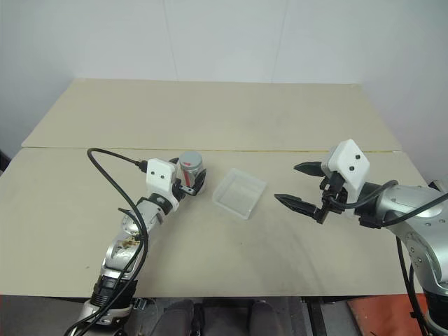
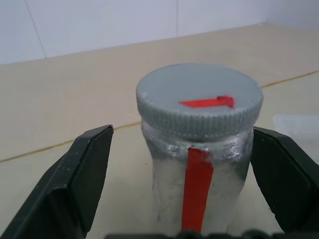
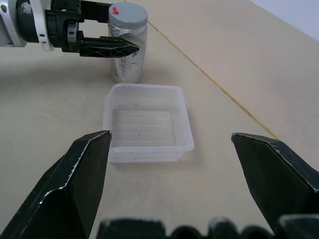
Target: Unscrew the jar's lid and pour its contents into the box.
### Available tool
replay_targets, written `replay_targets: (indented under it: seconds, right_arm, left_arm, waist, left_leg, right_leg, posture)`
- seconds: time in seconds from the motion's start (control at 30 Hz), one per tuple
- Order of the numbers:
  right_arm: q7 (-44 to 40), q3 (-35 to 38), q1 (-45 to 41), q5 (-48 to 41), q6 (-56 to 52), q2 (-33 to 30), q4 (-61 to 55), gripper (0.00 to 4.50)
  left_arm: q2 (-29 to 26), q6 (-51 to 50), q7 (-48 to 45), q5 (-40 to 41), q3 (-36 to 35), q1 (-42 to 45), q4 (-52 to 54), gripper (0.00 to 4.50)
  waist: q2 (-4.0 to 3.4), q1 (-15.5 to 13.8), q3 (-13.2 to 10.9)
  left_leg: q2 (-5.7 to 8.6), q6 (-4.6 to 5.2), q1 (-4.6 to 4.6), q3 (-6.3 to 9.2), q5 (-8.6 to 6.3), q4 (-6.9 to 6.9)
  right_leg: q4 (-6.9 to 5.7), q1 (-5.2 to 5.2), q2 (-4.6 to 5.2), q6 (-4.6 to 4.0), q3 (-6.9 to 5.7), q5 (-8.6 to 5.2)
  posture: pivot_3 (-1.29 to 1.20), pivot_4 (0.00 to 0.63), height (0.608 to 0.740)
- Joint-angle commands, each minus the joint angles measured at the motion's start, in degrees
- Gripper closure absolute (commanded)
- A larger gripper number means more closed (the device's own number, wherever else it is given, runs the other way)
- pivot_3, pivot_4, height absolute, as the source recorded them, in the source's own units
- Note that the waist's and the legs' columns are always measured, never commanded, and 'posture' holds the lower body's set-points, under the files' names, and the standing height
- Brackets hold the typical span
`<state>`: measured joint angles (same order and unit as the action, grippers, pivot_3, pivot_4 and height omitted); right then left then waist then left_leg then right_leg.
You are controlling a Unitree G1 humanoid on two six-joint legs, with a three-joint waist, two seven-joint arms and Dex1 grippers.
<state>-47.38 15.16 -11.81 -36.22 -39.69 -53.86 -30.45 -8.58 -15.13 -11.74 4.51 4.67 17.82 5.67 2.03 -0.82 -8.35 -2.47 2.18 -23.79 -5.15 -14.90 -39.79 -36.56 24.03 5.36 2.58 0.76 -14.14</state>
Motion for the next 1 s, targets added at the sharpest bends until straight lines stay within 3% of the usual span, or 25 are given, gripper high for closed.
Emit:
replay_targets:
  seconds: [0.03,0.57,0.67,0.87,1.0]
  right_arm:
    - [0.4,2.8,0.2,-0.6,0.8,-0.1,-1.8,0.0]
    - [1.3,3.1,0.5,-1.2,0.4,0.4,-2.6,0.0]
    - [1.6,3.6,0.8,-1.7,0.2,0.3,-3.0,0.0]
    - [2.3,4.1,1.1,-2.6,-0.2,0.4,-3.9,0.0]
    - [2.5,4.2,1.4,-3.0,-0.4,0.4,-4.5,0.0]
  left_arm:
    - [0.8,2.0,0.7,-0.8,-0.1,1.0,-0.2,0.02]
    - [2.9,4.1,1.4,-2.3,0.0,5.7,-7.0,0.02]
    - [3.3,4.5,2.1,-2.9,-0.2,6.4,-8.6,0.58]
    - [3.3,5.1,2.1,-3.3,-0.2,7.4,-10.4,2.52]
    - [2.8,4.7,1.4,-2.6,-0.6,7.2,-9.2,2.56]
  waist:
    - [0.0,0.0,0.0]
    - [0.0,0.0,0.0]
    - [0.0,0.0,0.0]
    - [0.0,0.0,0.0]
    - [0.0,0.0,0.0]
  left_leg:
    - [0.0,0.0,0.0,0.0,0.0,-0.01]
    - [0.02,0.0,0.0,0.01,0.0,-0.02]
    - [0.02,0.0,0.0,0.01,0.0,-0.02]
    - [0.03,0.0,-0.01,0.02,0.0,-0.01]
    - [0.02,0.0,-0.01,0.02,0.0,-0.01]
  right_leg:
    - [0.01,0.0,0.0,0.0,0.0,0.0]
    - [0.01,-0.01,0.0,0.0,0.0,0.0]
    - [0.0,-0.01,0.0,0.01,0.0,0.0]
    - [0.01,-0.01,0.01,0.01,0.0,0.0]
    - [0.0,0.0,0.0,0.01,-0.01,0.0]
  posture:
    - [0.0,0.15,0.74]
    - [0.0,0.15,0.74]
    - [0.0,0.15,0.74]
    - [0.0,0.15,0.74]
    - [0.0,0.15,0.74]
